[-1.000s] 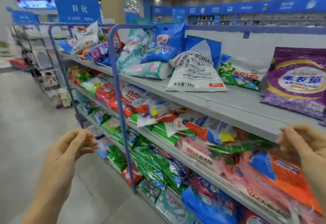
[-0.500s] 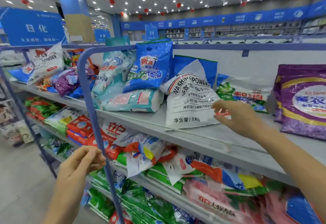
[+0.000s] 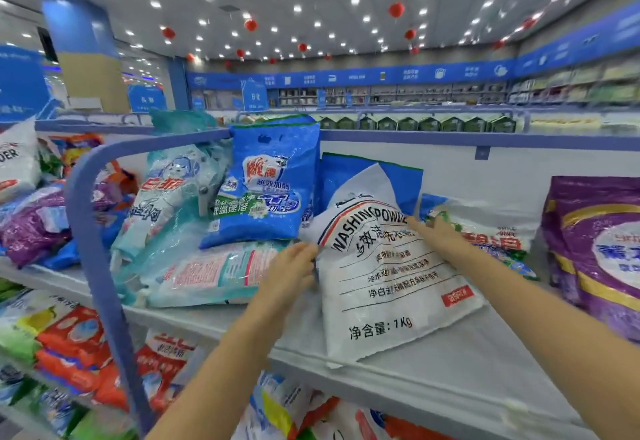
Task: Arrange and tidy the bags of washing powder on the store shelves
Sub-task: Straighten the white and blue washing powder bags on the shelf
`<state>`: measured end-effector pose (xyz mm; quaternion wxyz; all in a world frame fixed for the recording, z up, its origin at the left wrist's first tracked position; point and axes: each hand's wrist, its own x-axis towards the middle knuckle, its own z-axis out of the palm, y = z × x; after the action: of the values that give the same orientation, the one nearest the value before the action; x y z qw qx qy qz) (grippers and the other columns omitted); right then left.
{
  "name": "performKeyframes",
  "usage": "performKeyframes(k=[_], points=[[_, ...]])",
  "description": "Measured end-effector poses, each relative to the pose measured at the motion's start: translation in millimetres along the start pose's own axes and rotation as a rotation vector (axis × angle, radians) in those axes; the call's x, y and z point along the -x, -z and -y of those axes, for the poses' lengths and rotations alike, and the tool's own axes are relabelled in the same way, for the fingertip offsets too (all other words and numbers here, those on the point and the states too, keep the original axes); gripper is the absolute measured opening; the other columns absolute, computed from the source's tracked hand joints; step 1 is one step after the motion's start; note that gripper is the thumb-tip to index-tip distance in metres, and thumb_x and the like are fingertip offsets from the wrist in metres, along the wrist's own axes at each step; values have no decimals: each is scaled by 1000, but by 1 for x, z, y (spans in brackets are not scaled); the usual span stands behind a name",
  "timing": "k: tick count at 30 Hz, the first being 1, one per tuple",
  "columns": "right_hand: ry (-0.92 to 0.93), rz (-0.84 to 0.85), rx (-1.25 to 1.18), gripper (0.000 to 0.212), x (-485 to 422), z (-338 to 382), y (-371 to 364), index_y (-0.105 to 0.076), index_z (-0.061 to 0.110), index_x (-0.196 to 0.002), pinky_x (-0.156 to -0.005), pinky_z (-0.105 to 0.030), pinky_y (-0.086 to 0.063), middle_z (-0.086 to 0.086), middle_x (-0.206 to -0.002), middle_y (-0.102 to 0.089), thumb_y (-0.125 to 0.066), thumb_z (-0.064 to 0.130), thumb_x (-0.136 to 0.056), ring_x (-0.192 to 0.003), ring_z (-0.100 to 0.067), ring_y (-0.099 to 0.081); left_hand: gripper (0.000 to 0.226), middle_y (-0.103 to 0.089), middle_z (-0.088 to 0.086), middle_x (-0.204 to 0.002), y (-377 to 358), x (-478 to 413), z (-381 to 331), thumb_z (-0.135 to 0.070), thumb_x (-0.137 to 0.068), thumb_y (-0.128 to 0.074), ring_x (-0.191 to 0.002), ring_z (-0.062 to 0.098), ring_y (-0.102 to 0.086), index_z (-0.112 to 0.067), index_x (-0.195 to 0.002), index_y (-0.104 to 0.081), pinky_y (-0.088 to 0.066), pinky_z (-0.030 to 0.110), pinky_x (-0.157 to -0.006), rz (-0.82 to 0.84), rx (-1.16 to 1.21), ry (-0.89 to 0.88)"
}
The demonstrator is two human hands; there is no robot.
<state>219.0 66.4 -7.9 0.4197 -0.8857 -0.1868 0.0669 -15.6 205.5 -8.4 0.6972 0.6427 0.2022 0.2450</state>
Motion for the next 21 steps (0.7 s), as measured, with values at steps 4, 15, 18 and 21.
performKeyframes(k=[4, 15, 18, 21], points=[[7, -28, -101, 53, -3, -13, -14, -61, 7, -107, -86, -34, -43, -13, -101, -61, -50, 55, -89, -94, -26, -57, 9, -70, -3, -72, -19, -44, -1, -24, -96, -52, -67, 8, -67, -15, -94, -55, -52, 18, -57, -27, 294, 180], [318, -389, -215, 18, 44, -13, 17, -69, 27, -86, -63, -7, -44, 13, -81, -69, -60, 11, -90, -73, 4, -65, 38, -62, 3, -82, -47, -85, -2, -26, -90, -62, -68, 13, -57, -11, -124, -56, -40, 24, -52, -117, 556, 359], [412, -464, -257, 31, 69, -15, 26, -64, 35, -82, -57, -2, -44, 29, -68, -67, -58, 7, -91, -71, 13, -63, 36, -63, 4, -81, -52, -88, -13, -29, -91, -61, -69, 14, -57, -10, -121, -59, -46, 26, -60, -13, 652, 392], [462, -538, -327, 27, 92, -23, 38, -66, 36, -87, -60, -4, -46, 29, -79, -69, -58, 10, -91, -75, 8, -66, 19, -66, 3, -66, -56, -90, -29, -28, -89, -64, -65, 15, -58, -11, -95, -62, -50, 23, -46, 51, 629, 374]])
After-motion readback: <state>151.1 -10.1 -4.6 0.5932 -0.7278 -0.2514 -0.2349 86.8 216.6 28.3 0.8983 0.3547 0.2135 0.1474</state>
